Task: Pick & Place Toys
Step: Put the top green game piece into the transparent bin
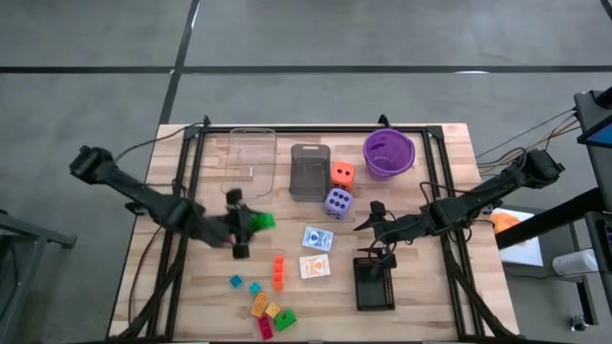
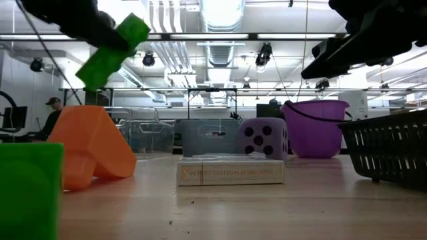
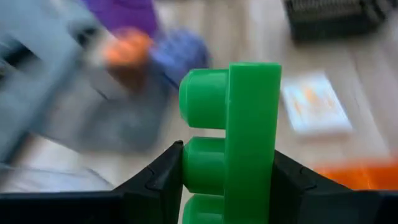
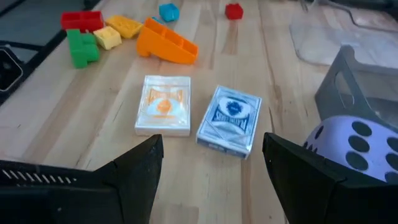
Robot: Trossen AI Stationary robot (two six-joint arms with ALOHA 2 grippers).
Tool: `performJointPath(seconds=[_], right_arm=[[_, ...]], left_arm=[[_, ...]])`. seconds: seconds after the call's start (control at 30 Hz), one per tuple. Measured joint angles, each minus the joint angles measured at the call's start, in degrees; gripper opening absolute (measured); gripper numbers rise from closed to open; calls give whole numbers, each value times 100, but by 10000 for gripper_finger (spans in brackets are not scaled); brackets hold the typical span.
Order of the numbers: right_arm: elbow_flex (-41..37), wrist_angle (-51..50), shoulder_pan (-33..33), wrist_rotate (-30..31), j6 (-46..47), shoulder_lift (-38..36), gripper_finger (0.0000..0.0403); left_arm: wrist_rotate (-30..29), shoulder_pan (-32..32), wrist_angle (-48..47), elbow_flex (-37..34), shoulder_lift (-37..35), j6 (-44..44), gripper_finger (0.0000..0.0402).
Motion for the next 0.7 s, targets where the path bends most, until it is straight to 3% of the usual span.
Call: performJointPath(seconds=[0.23, 0.47, 0.6, 0.7], right_arm=[[-239, 849, 0, -39, -336, 0, 275], [-290, 1106, 0, -40, -469, 0, 275], [-306, 1105, 31, -61, -457, 0, 275], [-306, 1105, 33, -61, -457, 0, 275]], left_arm=[[-118, 1860, 796, -1216, -1237, 242, 155], [1180, 3886, 1749, -1559, -1585, 1061, 155], [1985, 4459, 1769, -1342, -1571, 1140, 155], [1769, 4524, 1820, -1248, -1570, 1421, 155]])
